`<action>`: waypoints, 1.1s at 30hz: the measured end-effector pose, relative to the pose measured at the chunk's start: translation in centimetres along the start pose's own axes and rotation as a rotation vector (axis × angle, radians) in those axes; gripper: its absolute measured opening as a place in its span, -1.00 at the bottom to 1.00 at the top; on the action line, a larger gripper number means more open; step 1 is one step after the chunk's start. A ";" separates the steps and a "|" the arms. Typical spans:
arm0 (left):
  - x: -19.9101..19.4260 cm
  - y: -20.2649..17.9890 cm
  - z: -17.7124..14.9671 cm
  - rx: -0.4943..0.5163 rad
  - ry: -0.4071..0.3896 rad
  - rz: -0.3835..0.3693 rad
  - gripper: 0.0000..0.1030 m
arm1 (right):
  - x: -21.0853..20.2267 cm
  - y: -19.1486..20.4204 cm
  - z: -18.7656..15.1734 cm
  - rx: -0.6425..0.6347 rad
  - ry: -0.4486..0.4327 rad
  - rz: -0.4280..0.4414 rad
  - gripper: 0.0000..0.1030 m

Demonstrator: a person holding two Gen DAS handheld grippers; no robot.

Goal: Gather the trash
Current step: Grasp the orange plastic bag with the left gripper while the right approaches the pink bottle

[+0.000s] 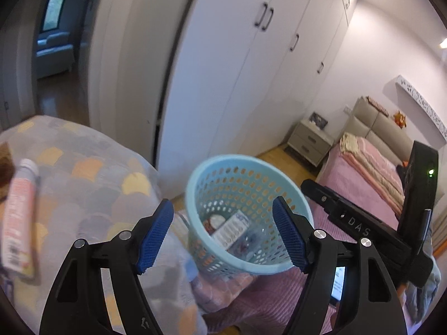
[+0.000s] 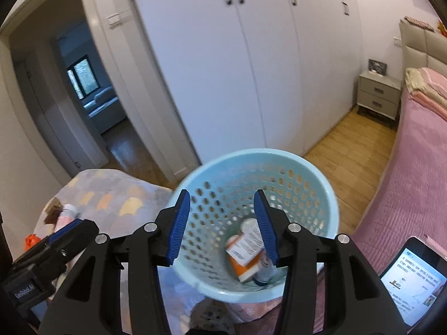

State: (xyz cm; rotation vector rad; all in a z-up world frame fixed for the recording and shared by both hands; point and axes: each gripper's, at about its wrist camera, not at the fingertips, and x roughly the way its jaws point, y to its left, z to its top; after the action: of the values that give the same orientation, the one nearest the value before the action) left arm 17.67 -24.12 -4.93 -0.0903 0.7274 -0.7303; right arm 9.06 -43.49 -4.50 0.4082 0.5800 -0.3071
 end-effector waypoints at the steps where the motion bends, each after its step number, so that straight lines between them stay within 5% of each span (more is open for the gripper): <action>1: -1.0 0.2 0.2 -0.001 -0.020 0.005 0.39 | -0.4 0.6 0.1 -0.008 -0.005 0.013 -0.14; 11: -12.2 5.5 0.9 -0.049 -0.190 0.116 0.39 | -3.0 9.8 -0.6 -0.139 -0.021 0.182 -0.14; 23: -23.1 18.4 -1.2 -0.219 -0.284 0.363 0.46 | -1.1 22.7 -4.8 -0.301 0.082 0.320 -0.04; 33: -25.0 29.7 -4.2 -0.354 -0.220 0.497 0.46 | 2.8 30.3 -8.1 -0.363 0.189 0.349 0.09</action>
State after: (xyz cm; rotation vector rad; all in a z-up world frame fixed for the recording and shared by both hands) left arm 19.28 14.84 -3.15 -0.2963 0.6263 -0.1089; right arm 19.36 -13.72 -3.71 0.1816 0.7204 0.1737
